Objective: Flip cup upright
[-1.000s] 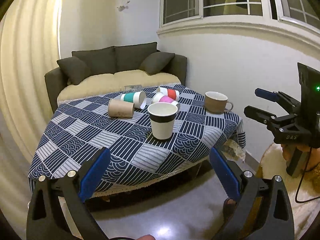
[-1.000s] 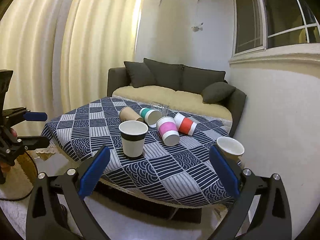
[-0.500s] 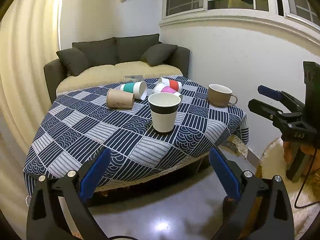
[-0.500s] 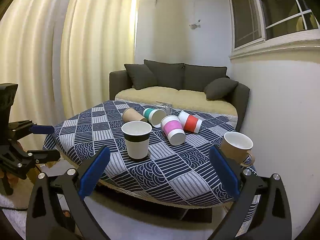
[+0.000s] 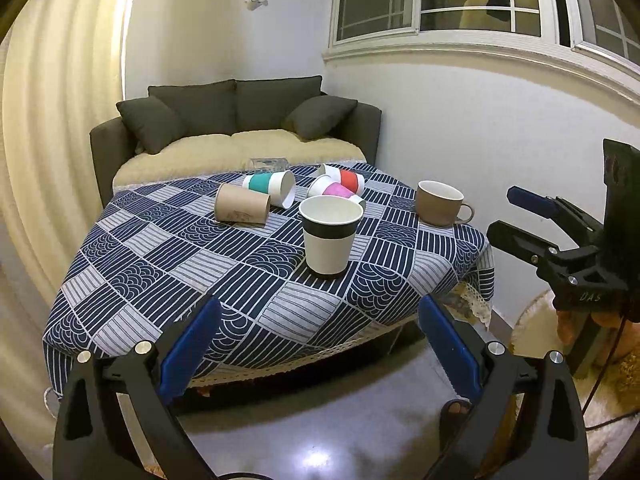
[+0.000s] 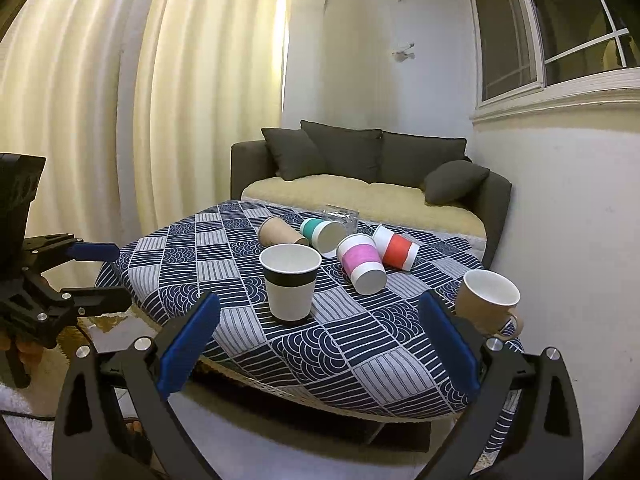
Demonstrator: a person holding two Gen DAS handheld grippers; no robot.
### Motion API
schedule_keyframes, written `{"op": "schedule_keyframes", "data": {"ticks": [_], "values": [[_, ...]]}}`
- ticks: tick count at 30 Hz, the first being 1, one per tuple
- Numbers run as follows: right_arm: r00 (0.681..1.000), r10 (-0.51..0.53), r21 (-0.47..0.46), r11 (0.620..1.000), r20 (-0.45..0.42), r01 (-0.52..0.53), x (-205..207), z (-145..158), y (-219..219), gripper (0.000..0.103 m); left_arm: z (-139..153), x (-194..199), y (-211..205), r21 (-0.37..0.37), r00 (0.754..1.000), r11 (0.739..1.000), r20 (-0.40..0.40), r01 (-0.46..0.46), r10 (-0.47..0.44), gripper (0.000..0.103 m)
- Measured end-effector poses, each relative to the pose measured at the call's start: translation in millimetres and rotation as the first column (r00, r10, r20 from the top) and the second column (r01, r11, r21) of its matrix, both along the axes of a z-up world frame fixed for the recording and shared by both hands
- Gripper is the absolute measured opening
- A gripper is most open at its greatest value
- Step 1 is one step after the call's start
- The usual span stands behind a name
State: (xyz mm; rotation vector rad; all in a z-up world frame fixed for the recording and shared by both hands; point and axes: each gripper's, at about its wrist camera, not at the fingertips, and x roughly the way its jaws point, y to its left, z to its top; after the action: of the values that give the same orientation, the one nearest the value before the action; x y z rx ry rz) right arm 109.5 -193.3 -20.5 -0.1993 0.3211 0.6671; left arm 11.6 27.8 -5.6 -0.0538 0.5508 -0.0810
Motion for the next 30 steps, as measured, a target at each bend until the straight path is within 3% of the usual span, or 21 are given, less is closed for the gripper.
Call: {"op": "schedule_keyframes", "data": {"ticks": [30], "values": [[1.0,0.002,0.003,1.0,-0.002,-0.002,-1.7,-0.3,-0.2,0.098,-2.0,0.6,-1.9,0.003,1.0,1.0,-0.01,0.012,-0.012,0.096]]}}
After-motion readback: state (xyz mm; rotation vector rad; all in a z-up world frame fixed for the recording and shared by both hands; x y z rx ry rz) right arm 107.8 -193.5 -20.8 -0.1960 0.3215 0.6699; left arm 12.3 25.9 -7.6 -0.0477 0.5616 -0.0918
